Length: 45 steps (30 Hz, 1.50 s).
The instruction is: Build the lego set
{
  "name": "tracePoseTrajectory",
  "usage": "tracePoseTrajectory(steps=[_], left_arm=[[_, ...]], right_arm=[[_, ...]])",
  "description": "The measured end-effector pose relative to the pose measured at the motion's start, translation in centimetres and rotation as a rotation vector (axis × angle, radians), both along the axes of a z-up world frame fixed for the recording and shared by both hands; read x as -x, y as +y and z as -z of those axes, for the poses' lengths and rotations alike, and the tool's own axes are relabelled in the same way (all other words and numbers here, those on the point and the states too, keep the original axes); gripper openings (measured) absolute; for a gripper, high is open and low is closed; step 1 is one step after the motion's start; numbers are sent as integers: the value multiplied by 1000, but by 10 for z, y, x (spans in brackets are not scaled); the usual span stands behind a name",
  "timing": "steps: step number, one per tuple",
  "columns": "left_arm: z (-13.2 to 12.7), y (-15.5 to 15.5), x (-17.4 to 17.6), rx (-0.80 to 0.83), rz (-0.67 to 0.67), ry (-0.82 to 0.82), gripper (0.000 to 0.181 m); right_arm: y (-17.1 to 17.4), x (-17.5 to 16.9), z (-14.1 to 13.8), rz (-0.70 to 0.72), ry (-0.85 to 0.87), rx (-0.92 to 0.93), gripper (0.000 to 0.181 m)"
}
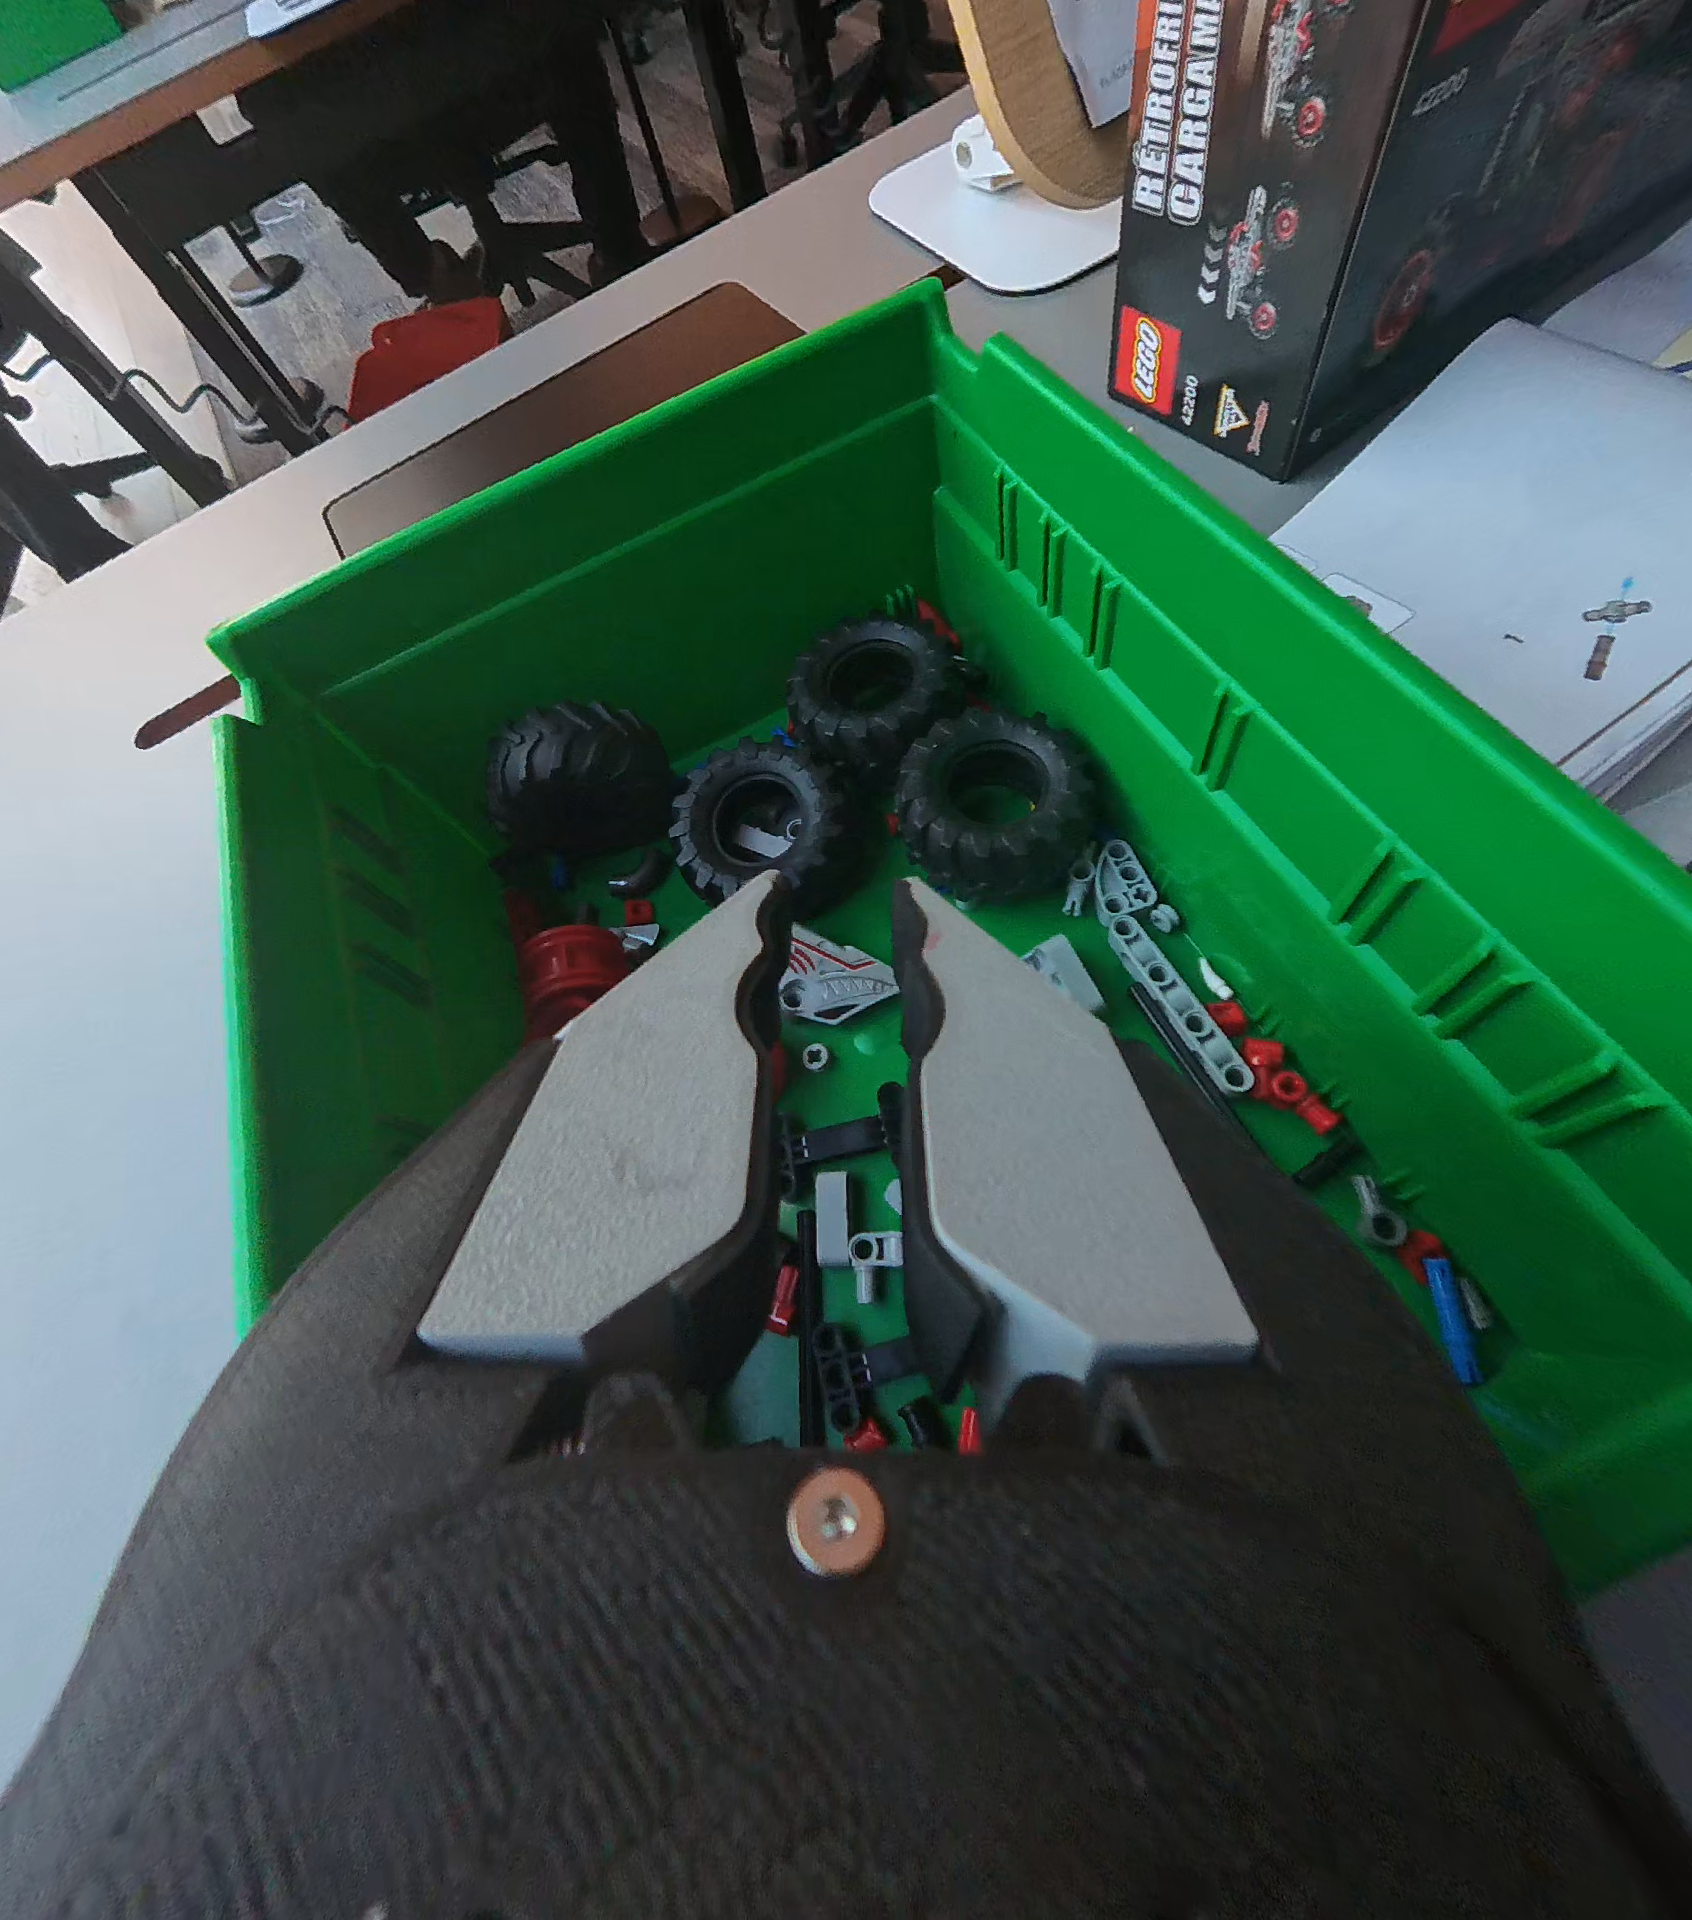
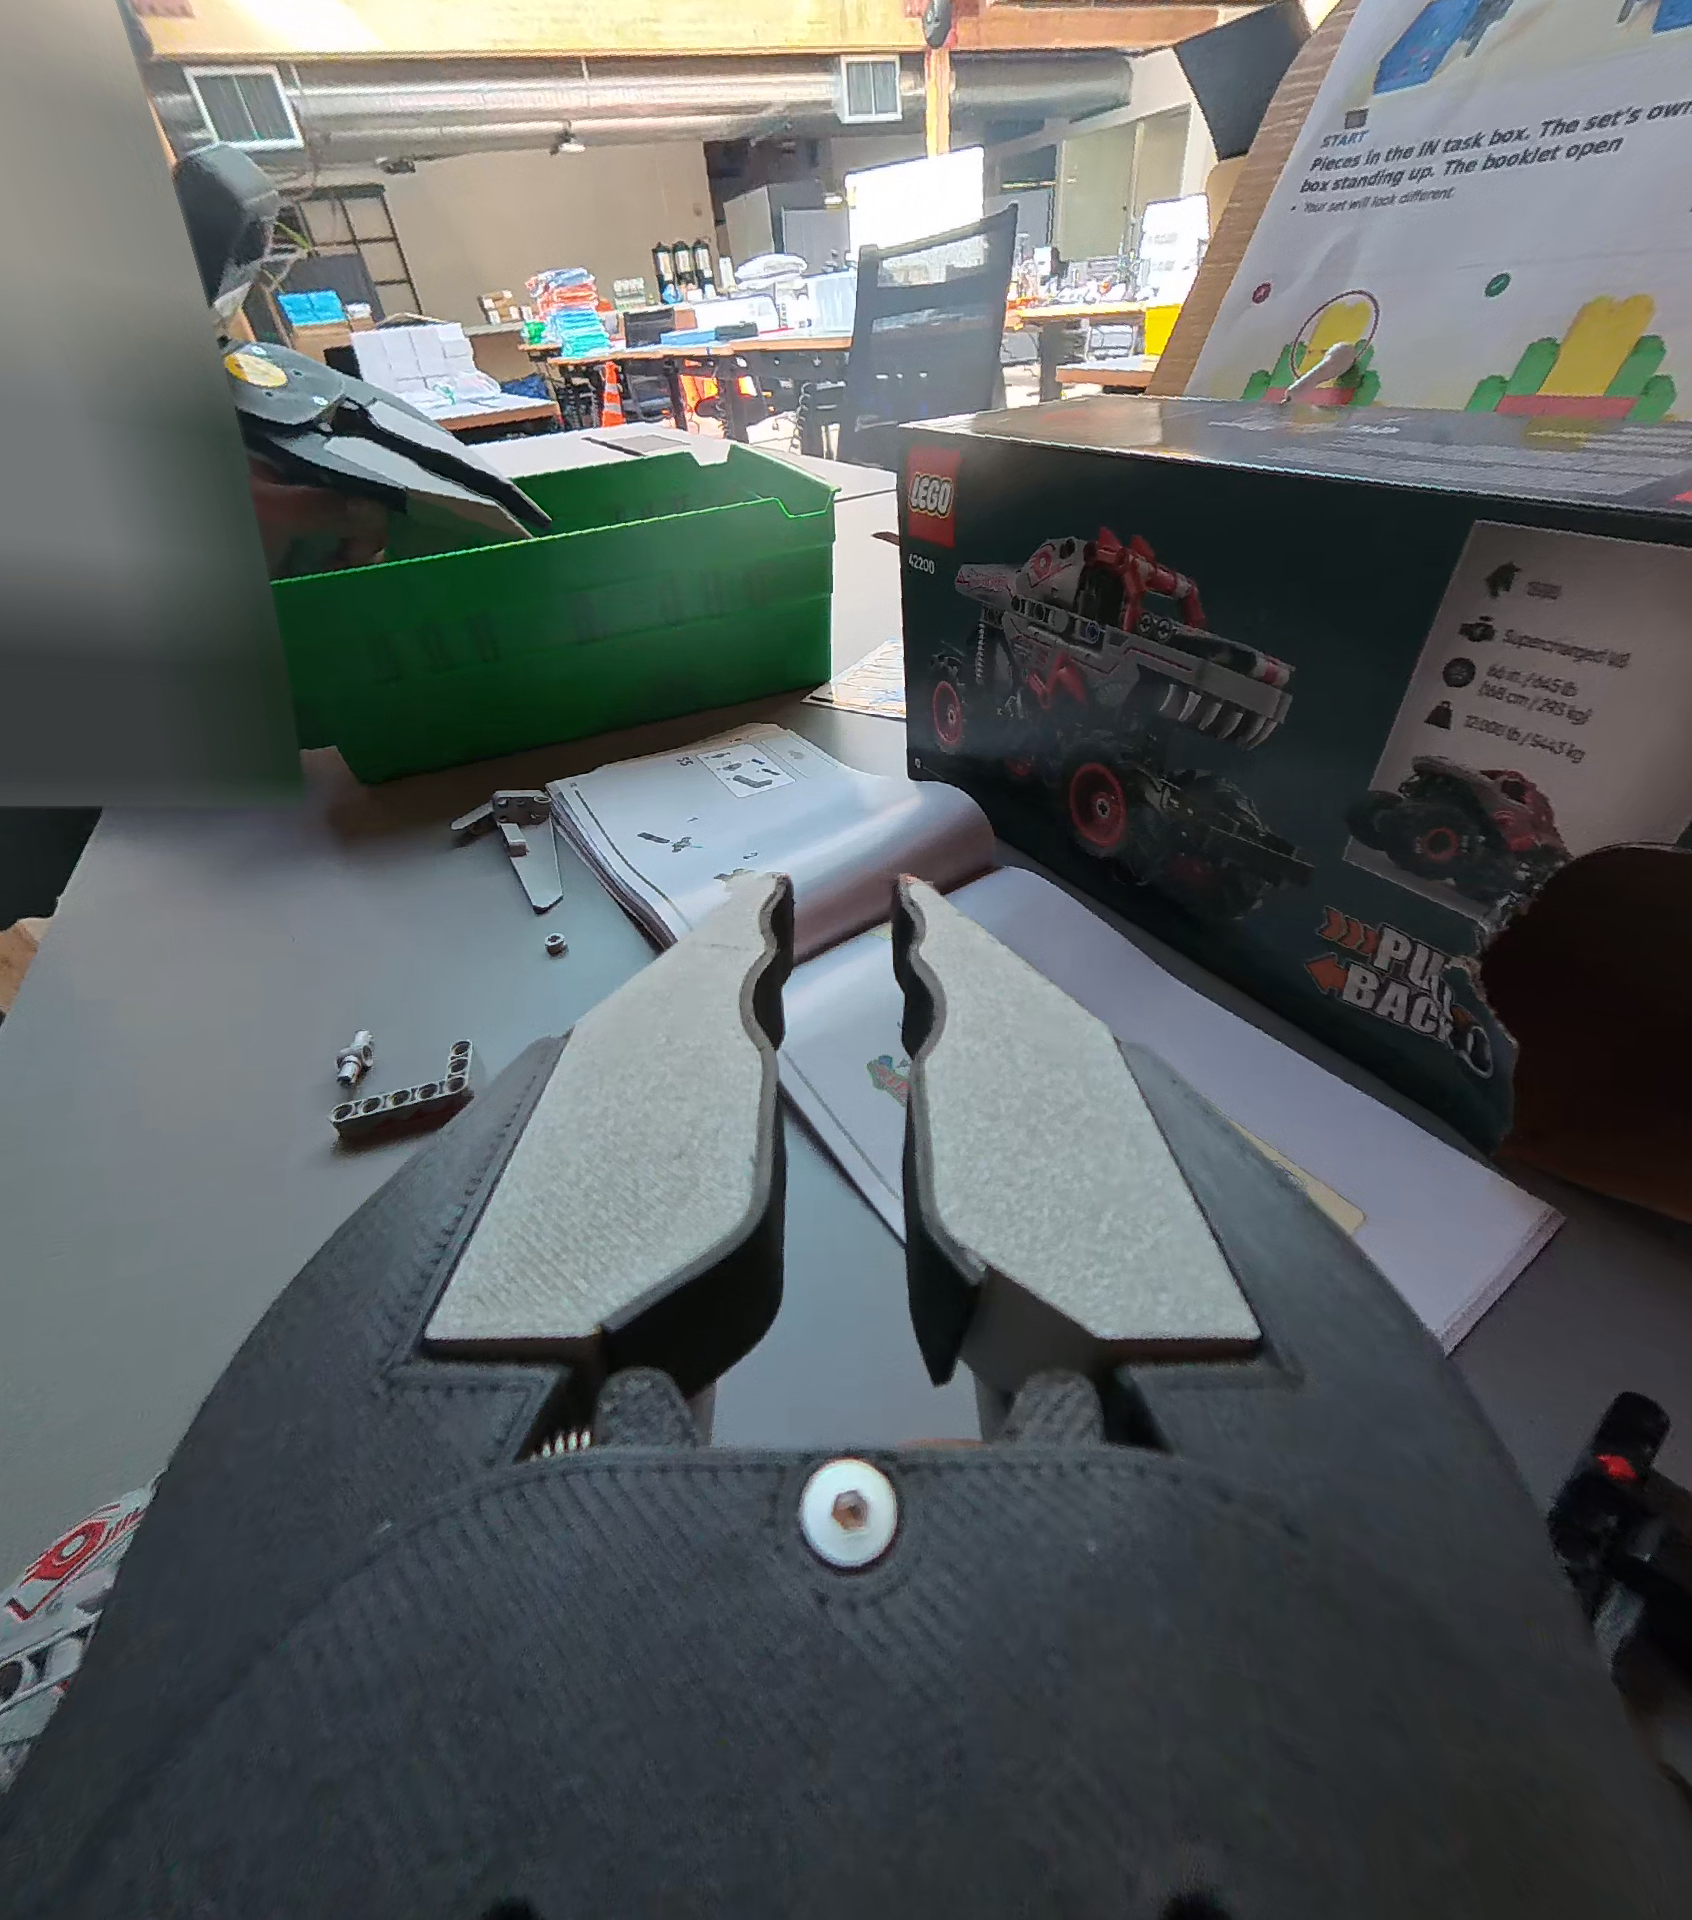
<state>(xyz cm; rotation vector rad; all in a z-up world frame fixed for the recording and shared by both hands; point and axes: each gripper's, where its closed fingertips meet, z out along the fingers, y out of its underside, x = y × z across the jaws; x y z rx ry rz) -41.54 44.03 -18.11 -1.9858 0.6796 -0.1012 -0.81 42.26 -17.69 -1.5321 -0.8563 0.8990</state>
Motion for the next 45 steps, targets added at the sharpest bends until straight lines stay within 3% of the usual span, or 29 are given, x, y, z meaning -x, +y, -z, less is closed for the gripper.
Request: tracePoseTrajectory(steps=[6, 9, 11, 14, 18, 24, 28, 38, 45], left_arm=[[-1, -4, -4, -1, 27, -12, 17], [3, -12, -13, 68, 105, -41, 17], [4, -23, -14, 132, 169, 0, 17], [-7, -25, 3, 136, 157, 127, 17], [7, -46, 5, 358, 261, 169, 14], [55, -94, 22, 763, 331, 371, 13], [73, -107, 21, 865, 310, 407, 13], [80, -100, 21, 898, 224, 342, 4], [82, -103, 28, 881, 197, 553, 0]], right_arm=[[4, -2, 1, 14, 4, 11, 15], [4, -3, 0, 19, 14, 10, 15], [3, -4, -1, 16, 25, 12, 15], [0, -2, -3, -1, 45, 20, 15], [-5, 1, -3, -15, 44, 19, 16], [-9, -2, -5, -12, 59, 20, 17], [-15, 0, -8, -29, 67, 13, 17], [-30, 12, -13, -98, 48, -20, 16], [-29, 7, -21, -95, 82, -29, 16]])
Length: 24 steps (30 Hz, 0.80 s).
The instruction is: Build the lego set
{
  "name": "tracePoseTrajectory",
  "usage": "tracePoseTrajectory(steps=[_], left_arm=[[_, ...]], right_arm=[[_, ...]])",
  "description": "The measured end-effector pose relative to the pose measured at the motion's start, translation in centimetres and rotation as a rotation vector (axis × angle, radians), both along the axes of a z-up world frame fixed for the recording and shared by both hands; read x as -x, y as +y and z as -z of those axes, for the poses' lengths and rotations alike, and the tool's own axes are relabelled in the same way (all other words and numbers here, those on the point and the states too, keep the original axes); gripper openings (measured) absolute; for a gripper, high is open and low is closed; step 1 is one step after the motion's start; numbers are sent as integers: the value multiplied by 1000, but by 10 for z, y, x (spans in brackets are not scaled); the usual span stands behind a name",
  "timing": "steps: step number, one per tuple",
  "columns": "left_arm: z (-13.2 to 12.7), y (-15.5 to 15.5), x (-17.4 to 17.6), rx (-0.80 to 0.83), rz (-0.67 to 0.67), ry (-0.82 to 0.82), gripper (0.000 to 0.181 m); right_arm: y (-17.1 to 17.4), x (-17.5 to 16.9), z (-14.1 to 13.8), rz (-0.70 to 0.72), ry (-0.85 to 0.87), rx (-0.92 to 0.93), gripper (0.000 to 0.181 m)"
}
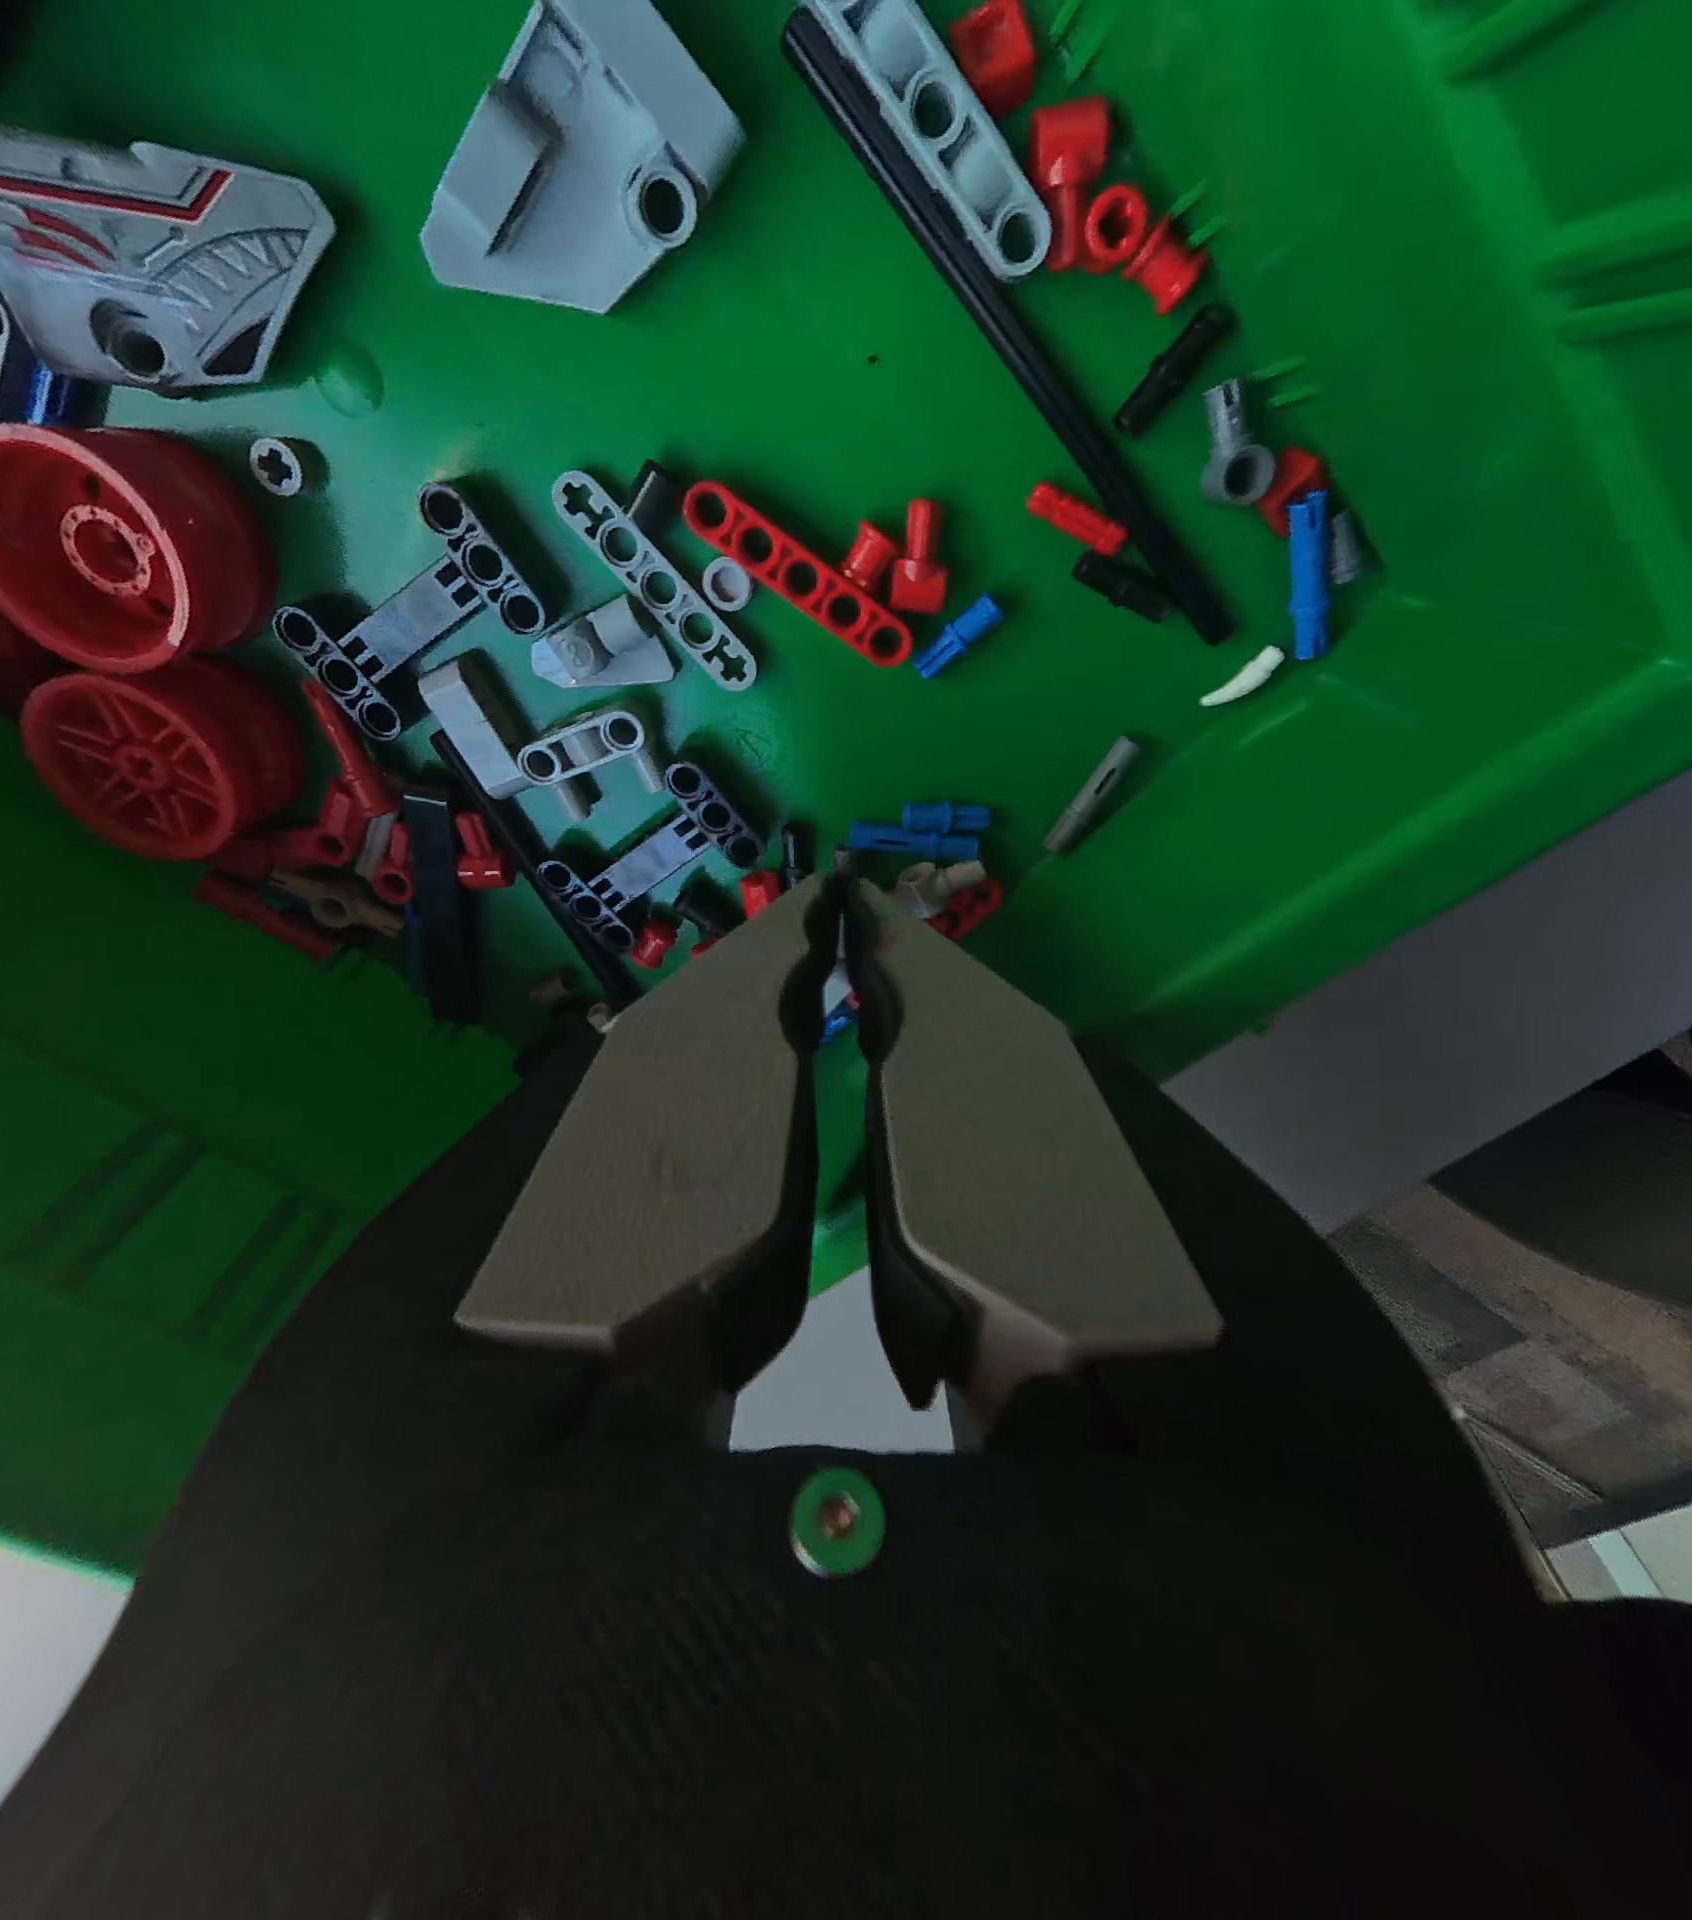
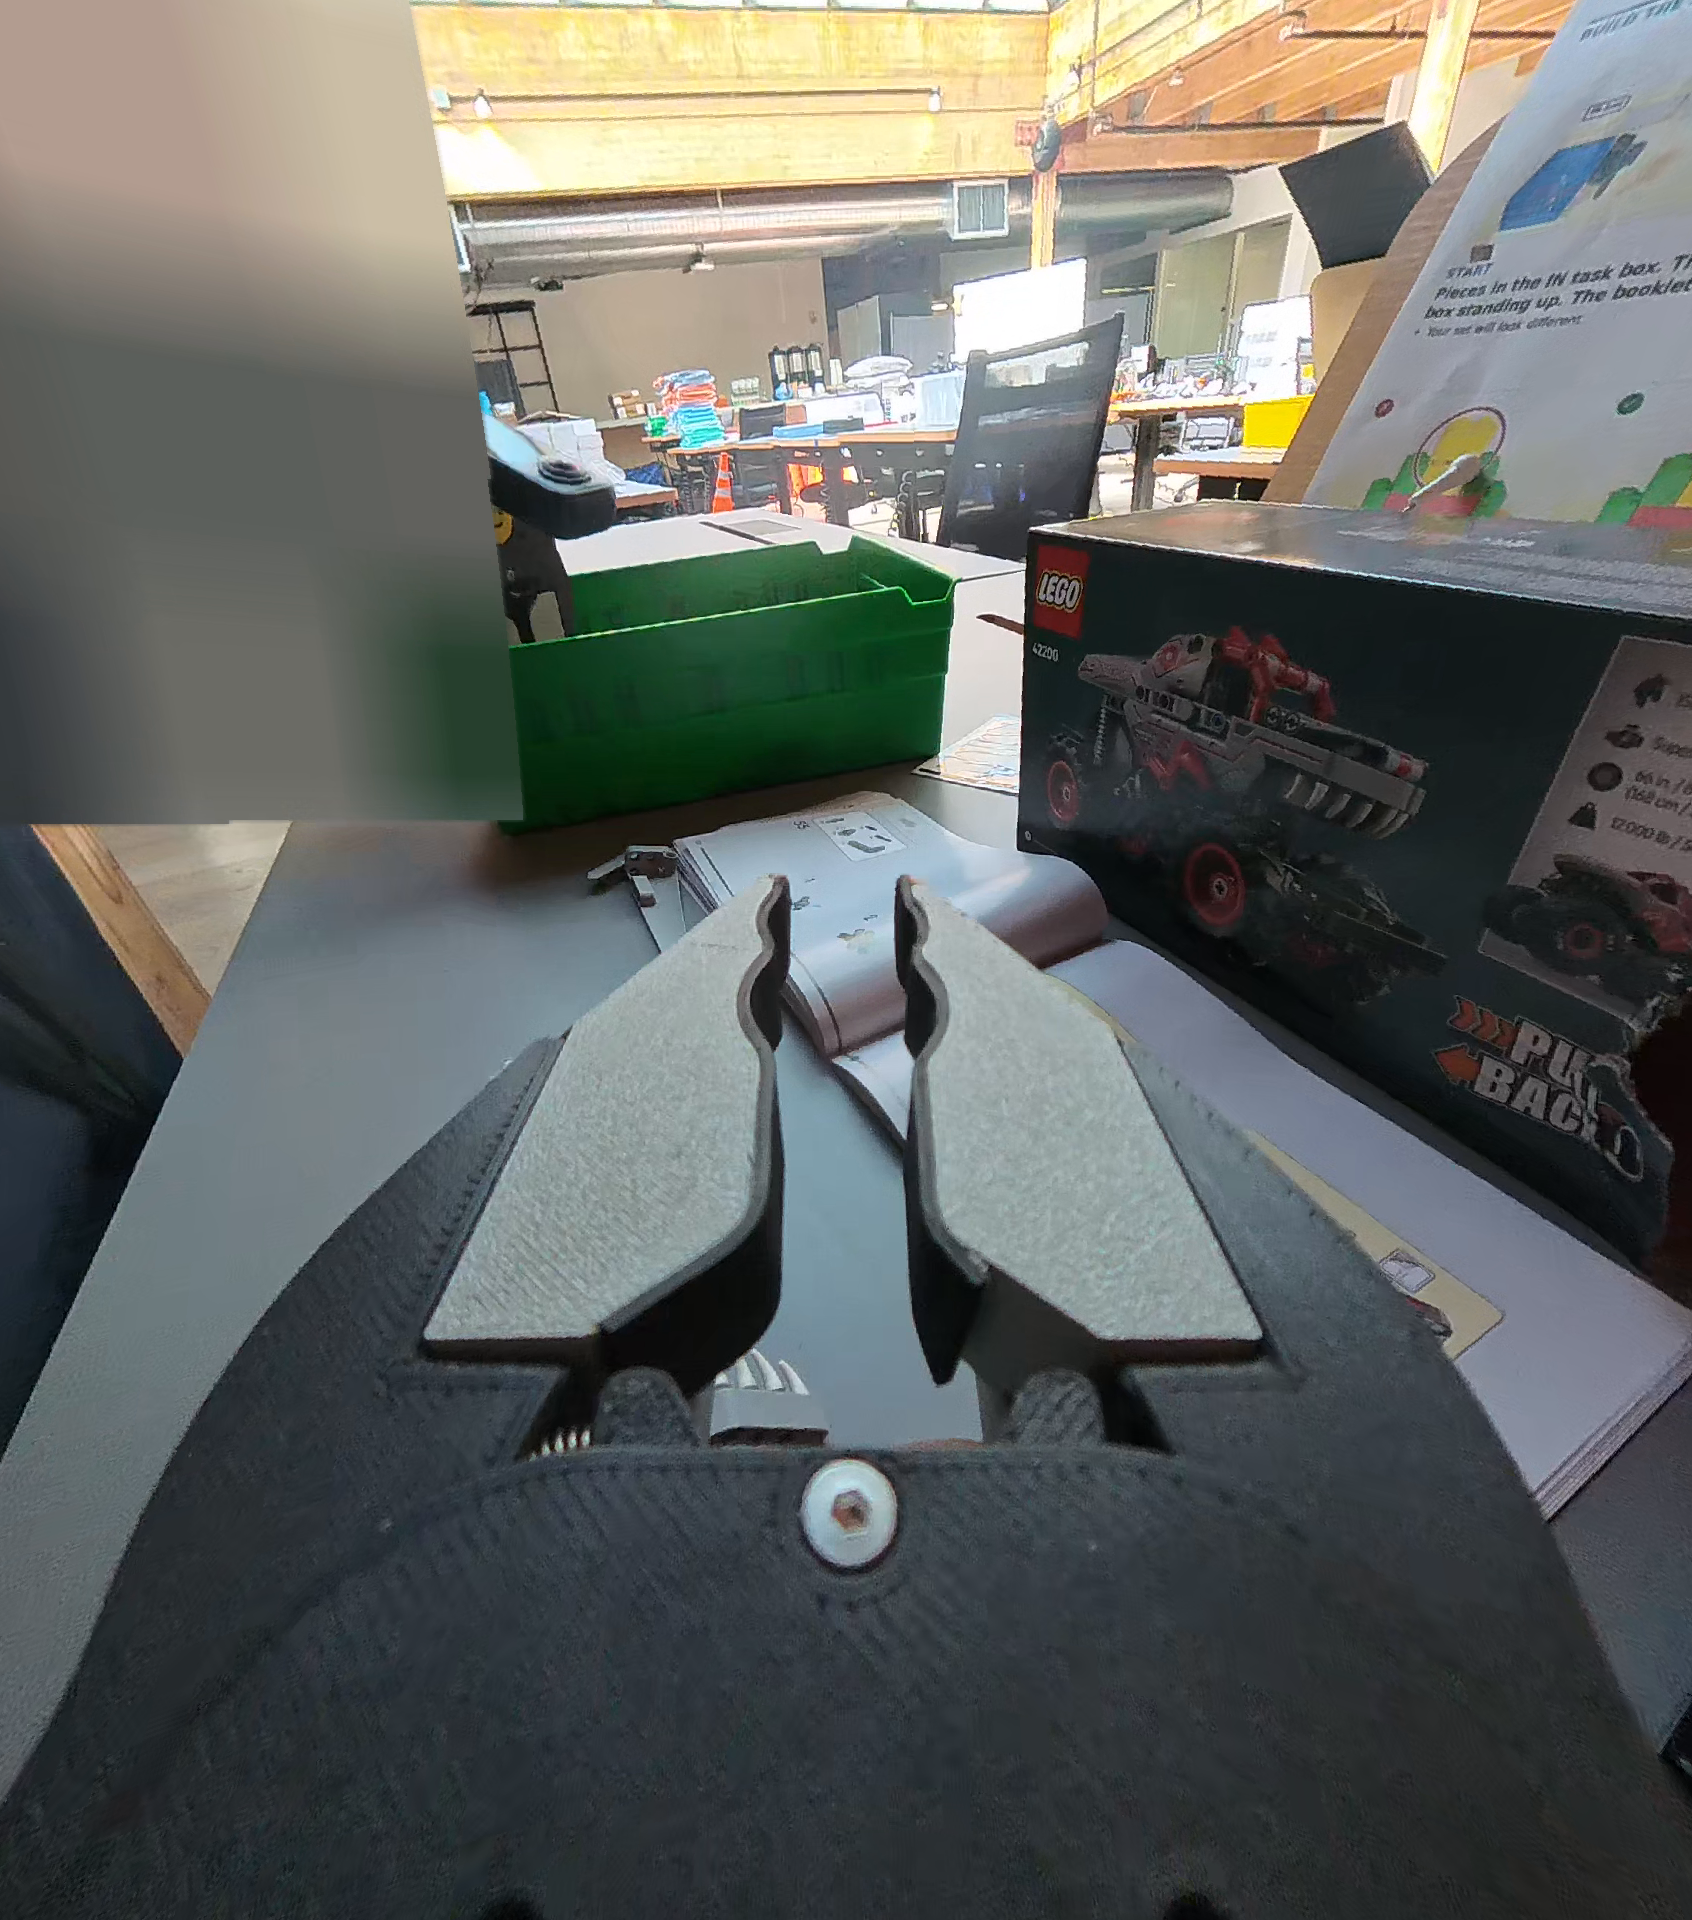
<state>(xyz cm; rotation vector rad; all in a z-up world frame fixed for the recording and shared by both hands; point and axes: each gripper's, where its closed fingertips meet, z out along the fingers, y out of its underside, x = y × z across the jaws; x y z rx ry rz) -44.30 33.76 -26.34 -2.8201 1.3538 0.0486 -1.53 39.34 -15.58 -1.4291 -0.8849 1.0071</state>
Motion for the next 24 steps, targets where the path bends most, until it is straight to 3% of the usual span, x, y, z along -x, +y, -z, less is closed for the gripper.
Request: tracePoseTrajectory(steps=[13, 24], left_arm=[[4, 6, 6, -3, -12, 143, 2], [2, 4, 0, 14, 46, 35, 2]], right_arm=[[-1, -4, -6, -2, 29, 0, 16], [14, -8, 7, 48, -10, 22, 16]])
